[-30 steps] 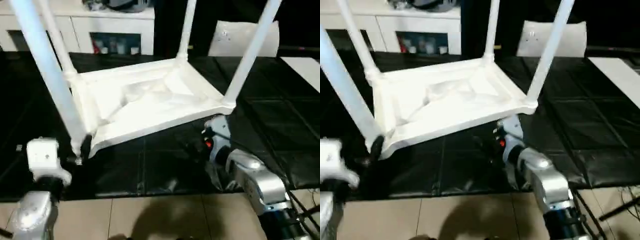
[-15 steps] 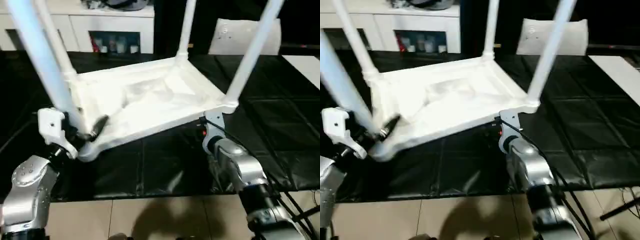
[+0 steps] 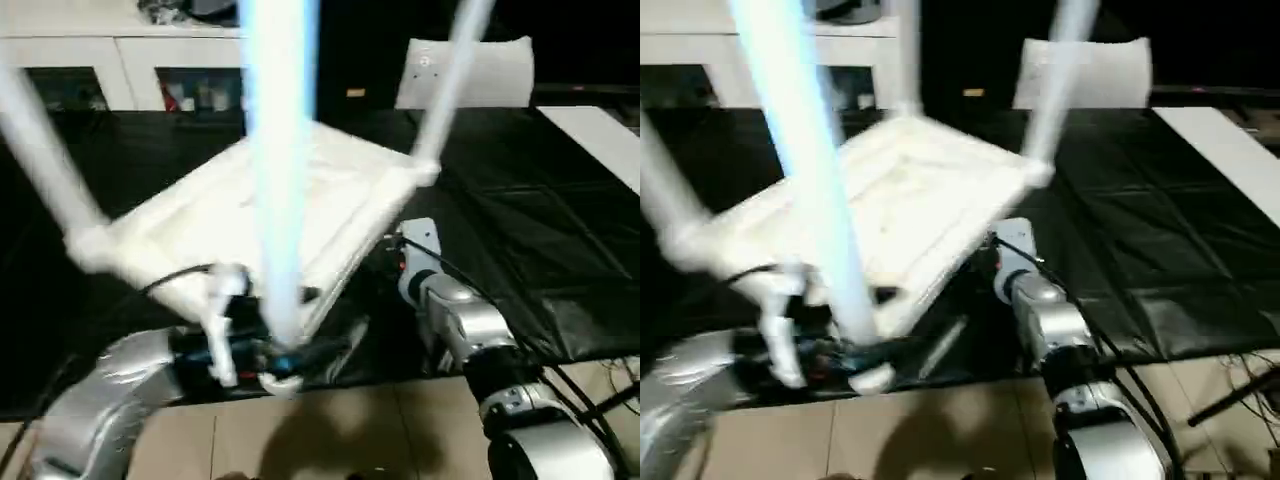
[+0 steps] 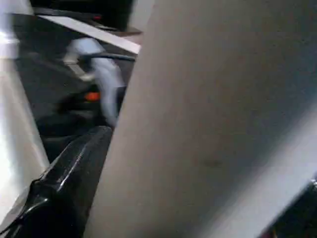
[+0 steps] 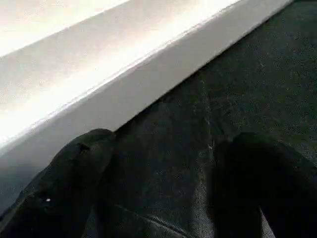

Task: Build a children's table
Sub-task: Rotate table base

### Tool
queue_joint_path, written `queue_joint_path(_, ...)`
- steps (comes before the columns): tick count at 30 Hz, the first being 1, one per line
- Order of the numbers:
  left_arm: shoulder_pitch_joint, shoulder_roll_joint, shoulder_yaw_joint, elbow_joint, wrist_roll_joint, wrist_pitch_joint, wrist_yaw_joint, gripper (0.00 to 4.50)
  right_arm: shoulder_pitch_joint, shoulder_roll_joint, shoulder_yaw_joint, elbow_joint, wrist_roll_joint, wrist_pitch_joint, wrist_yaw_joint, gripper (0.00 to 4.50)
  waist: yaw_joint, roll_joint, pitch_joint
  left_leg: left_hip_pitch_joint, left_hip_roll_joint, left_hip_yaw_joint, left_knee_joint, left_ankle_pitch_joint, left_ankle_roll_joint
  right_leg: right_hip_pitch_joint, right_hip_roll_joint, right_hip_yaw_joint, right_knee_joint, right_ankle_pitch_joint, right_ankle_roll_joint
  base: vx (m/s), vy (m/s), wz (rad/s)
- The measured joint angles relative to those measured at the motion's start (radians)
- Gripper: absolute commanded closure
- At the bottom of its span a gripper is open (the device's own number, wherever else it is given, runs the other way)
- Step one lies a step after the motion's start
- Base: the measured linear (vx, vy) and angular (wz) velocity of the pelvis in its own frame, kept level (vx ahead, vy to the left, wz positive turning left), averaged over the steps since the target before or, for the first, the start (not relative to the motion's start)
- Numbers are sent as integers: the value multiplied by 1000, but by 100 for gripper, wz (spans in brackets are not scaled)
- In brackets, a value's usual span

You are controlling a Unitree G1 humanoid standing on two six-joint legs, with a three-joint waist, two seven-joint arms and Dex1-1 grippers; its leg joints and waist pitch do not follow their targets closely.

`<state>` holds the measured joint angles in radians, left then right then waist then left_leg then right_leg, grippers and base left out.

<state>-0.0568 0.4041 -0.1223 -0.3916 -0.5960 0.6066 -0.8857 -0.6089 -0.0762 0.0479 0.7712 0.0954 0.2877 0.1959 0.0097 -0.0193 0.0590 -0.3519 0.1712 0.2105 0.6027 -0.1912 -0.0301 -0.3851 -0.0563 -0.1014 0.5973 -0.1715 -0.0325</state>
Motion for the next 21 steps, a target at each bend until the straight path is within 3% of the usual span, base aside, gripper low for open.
queue_joint_path(5,-139,-112,-67,81,23,-11,21,3,-25,11,0,21,-17,-30,33,0,-4,-5,3,-3,-1,0,1,0,1,0,0,2,-3,0,0,0,0,0)
queue_joint_path(8,-227,-183,-108,168,80,-63,42,3,-36,16,0,36,-21,-52,39,0,-7,-5,3,-5,-2,0,1,-1,2,-1,-1,3,-2,2,-2,0,0,0)
queue_joint_path(15,-307,-269,-133,276,104,-107,63,3,-51,20,-6,62,-23,-86,76,0,-7,-4,3,-13,-1,0,0,-1,2,-10,1,2,-1,5,-8,0,0,0)
queue_joint_path(21,-372,-321,-149,383,189,-214,137,3,-52,24,-36,79,-24,-103,7,0,-2,-2,4,-16,0,0,2,0,2,-12,1,1,-1,7,-12,0,0,0)
